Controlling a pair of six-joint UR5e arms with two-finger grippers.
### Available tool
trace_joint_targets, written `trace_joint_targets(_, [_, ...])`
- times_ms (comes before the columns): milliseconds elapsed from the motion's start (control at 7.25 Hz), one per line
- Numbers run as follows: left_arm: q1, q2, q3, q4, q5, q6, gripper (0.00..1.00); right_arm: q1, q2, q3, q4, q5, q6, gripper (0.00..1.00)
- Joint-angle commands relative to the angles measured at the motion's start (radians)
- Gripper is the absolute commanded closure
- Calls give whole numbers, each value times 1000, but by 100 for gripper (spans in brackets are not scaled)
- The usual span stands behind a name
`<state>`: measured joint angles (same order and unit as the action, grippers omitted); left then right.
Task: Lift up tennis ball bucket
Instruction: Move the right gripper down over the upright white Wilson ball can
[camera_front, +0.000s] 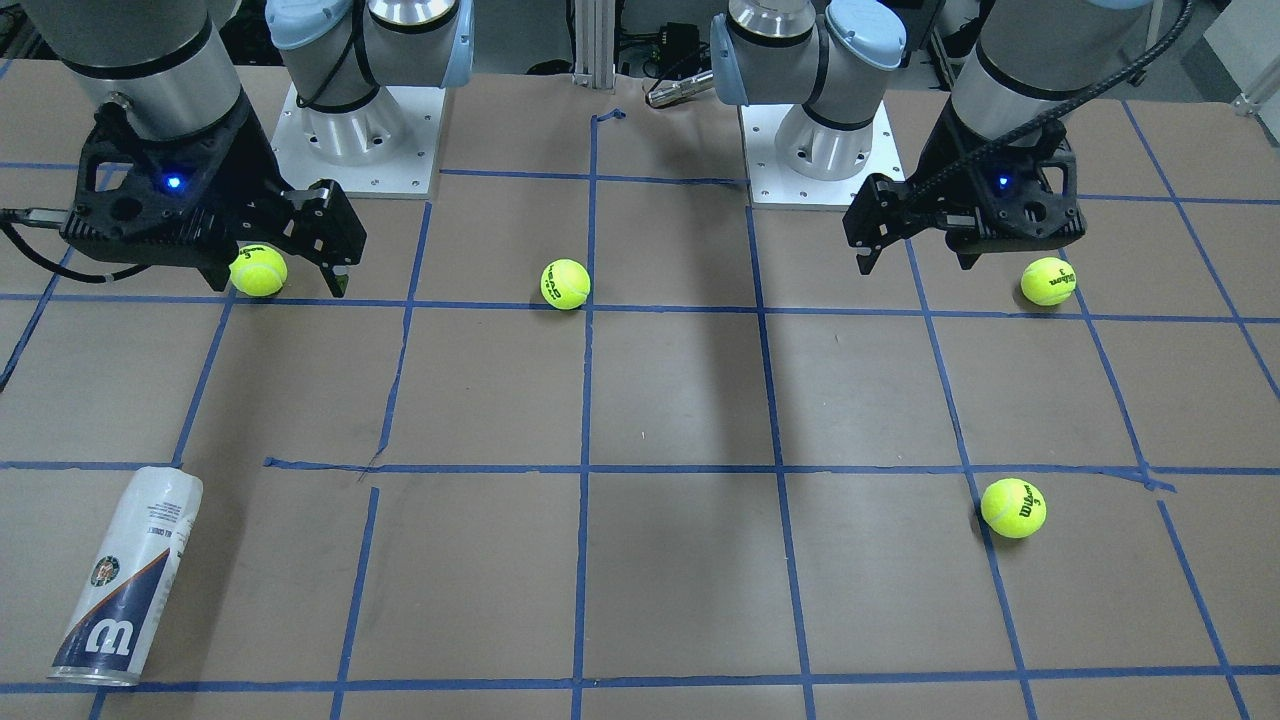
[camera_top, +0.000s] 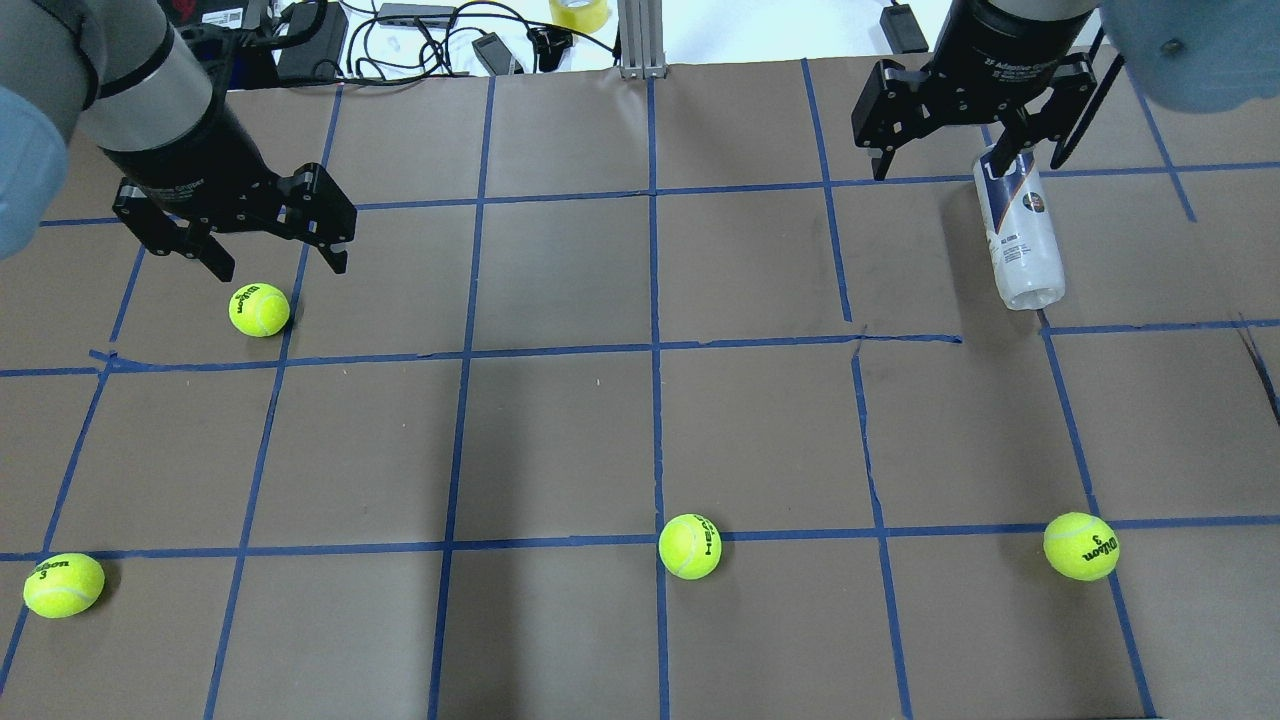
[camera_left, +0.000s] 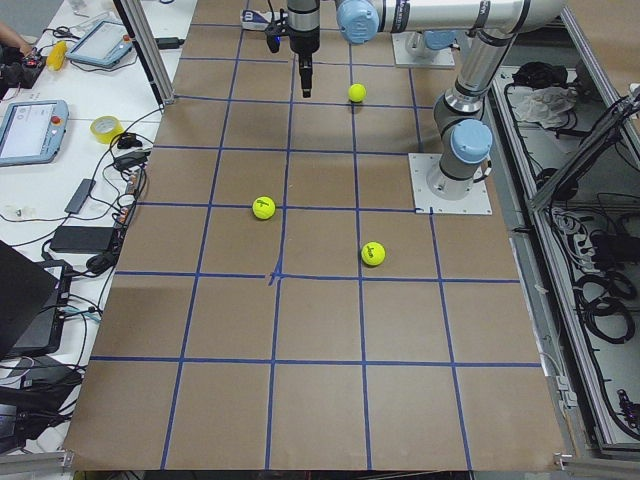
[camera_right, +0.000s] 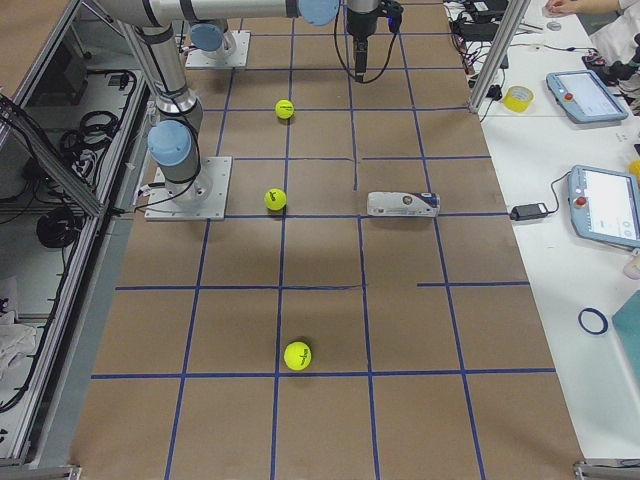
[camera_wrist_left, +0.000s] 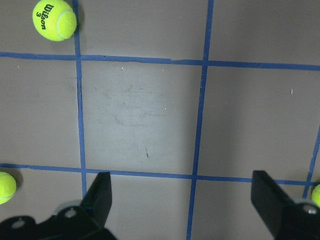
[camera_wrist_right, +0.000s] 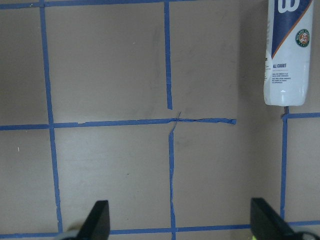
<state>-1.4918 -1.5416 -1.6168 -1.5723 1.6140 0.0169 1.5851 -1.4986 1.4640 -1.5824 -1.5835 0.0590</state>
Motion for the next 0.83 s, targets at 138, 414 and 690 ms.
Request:
trace_joint_targets(138, [-1, 1, 2, 0, -3, -2, 0, 0, -2, 7, 1, -1, 13, 0])
trace_joint_targets(414, [-1, 5, 3, -2, -9, -3, 0, -11, 1, 10, -1, -4, 13, 0])
trace_joint_targets(690, [1, 11, 2, -8, -8, -5, 0, -88, 35, -16, -19, -15, 28, 0])
